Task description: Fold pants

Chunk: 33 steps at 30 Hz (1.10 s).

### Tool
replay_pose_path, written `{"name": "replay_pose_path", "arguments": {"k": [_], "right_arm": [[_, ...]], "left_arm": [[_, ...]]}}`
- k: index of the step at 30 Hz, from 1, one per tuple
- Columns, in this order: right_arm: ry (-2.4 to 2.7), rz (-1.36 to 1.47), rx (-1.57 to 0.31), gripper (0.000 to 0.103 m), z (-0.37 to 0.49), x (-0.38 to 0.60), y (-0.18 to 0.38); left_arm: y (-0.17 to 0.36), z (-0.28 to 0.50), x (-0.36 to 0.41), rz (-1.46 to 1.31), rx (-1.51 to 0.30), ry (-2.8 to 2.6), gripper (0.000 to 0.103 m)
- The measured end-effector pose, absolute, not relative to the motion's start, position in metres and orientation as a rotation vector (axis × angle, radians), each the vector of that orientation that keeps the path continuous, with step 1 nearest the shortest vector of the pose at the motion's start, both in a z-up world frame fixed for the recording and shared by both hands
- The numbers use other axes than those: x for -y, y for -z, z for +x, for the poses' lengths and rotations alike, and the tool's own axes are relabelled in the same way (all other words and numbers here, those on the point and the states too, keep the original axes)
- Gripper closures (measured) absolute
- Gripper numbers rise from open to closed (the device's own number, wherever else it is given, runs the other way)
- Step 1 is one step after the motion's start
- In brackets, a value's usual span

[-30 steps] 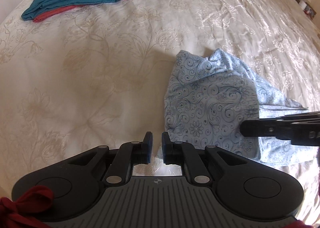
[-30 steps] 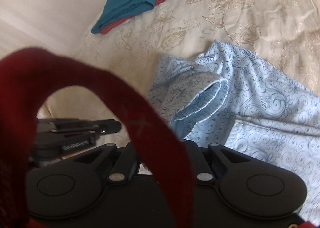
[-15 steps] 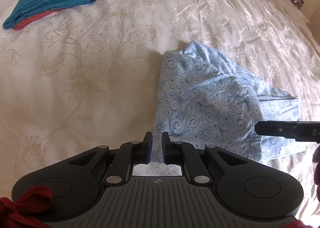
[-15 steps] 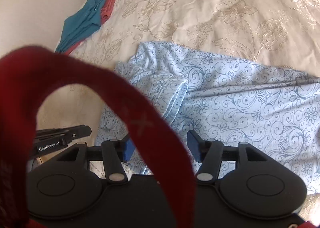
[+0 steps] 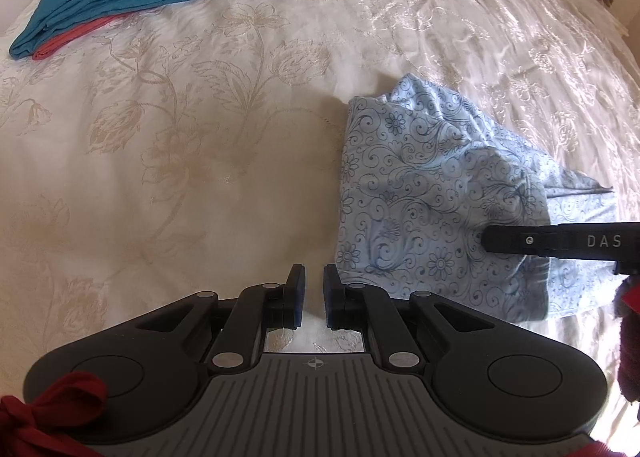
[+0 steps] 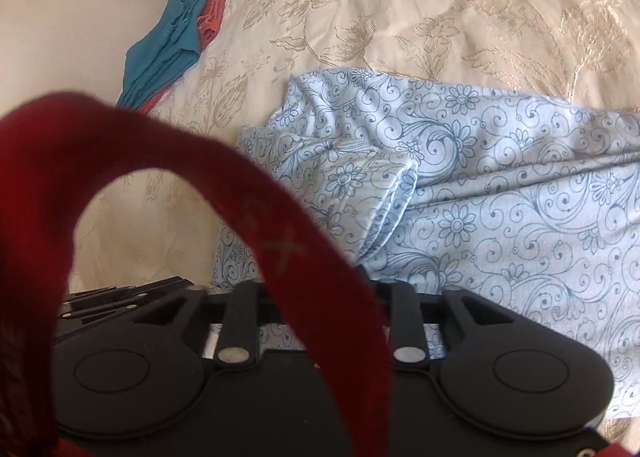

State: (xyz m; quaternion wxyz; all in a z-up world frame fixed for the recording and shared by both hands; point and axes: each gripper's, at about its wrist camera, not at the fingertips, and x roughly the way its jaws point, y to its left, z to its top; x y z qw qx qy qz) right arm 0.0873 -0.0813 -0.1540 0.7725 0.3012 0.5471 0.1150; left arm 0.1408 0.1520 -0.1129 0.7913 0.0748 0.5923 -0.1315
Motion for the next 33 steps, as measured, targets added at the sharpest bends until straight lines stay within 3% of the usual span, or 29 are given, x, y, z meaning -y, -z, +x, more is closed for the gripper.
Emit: {"name": "replay_pose_path", "arguments": {"k": [13, 24, 33], "right_arm": [[-0.322, 0.379, -1.014, 0.085, 0.054, 0.101, 0.046], [-0.021, 0.348, -1.221, 0.085, 0.035, 0.19, 0.127], [-0.013, 0.22, -1.158, 0.085, 0.023, 0.193, 0.106]], "left_arm": [[0.103, 0.134, -0.132, 0.168, -1.232, 0.295, 0.093], [0.109, 0.117, -0.076, 0.208, -1.231, 0.389, 0.093], [0.108, 0.116, -0.034, 0.217, -1.209, 0.459, 0.093]]}}
